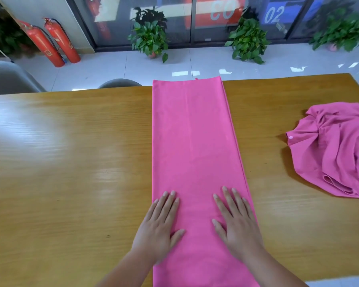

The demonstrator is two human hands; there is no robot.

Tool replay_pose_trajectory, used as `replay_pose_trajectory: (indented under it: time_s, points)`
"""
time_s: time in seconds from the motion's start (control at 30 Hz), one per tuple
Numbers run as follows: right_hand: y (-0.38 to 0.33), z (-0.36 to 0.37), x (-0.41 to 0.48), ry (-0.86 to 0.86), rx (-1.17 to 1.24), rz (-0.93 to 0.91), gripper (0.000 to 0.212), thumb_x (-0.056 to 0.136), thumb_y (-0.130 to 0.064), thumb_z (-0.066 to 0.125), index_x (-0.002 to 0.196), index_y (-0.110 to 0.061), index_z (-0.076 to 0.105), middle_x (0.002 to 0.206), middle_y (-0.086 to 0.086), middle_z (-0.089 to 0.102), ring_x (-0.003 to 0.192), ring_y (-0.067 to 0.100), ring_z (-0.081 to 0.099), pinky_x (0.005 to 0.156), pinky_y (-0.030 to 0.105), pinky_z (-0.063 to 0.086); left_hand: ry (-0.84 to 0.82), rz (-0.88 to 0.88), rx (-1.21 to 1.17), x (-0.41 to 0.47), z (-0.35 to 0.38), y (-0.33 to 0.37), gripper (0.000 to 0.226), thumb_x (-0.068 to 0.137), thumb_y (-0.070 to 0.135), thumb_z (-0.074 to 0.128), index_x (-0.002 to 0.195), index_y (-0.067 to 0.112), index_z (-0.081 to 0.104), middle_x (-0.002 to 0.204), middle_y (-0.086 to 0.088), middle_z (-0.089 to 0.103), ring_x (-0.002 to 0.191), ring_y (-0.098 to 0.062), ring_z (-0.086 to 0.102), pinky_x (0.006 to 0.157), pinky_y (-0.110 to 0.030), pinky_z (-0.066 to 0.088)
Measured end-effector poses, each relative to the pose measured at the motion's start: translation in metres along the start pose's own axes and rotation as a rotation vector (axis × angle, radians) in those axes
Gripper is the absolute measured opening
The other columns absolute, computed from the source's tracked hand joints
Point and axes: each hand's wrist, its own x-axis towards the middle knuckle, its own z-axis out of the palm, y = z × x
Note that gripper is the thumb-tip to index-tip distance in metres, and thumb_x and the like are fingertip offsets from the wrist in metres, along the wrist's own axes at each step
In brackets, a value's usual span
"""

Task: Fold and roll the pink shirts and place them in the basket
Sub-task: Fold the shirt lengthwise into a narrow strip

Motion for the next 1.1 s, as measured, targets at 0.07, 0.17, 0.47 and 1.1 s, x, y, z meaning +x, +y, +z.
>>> replay_pose_trajectory:
  time_s: [0.07,0.17,0.47,1.1]
  points:
    - [0.012,-0.002,-0.001,-0.010,-0.023,-0.006,0.076,0.107,-0.064,0.032,0.170,-0.033,0.003,0.178,-0.002,-0.010,0.163,0.024,-0.012,0.131,0.051,0.016,-0.017,0.028,0.032,0.006,-0.004,-0.007,0.088,0.106,0.070,0.035,0.170,0.016,0.007,0.178,-0.002,-0.003,0.164,-0.023,-0.004,0.130,-0.046,0.013]
    - [0.018,-0.005,0.026,0.006,-0.042,-0.005,0.075,0.108,-0.063,0.031,0.170,-0.031,0.003,0.178,-0.001,-0.010,0.163,0.024,-0.012,0.131,0.051,0.017,-0.034,0.027,0.079,0.033,-0.009,-0.014,0.088,0.107,0.070,0.030,0.170,0.014,0.005,0.178,-0.004,-0.005,0.164,-0.022,-0.007,0.130,-0.046,0.012]
    - [-0.032,-0.007,0.039,0.032,-0.017,-0.029,0.073,0.110,-0.062,0.022,0.170,-0.023,0.007,0.178,0.002,-0.008,0.163,0.025,-0.013,0.132,0.053,0.013,-0.019,0.012,0.042,0.052,-0.020,0.016,0.081,0.109,0.065,0.020,0.170,0.013,0.001,0.177,-0.007,-0.011,0.163,-0.024,-0.017,0.133,-0.046,0.005]
    - [-0.043,0.026,-0.064,-0.067,-0.072,-0.229,0.077,0.109,-0.067,0.028,0.170,-0.029,0.000,0.177,-0.002,-0.014,0.163,0.023,-0.013,0.128,0.049,0.004,-0.057,0.192,0.075,-0.056,0.014,0.036,0.085,0.108,0.071,0.025,0.170,0.017,0.005,0.178,-0.005,-0.006,0.164,-0.025,-0.008,0.129,-0.049,0.009]
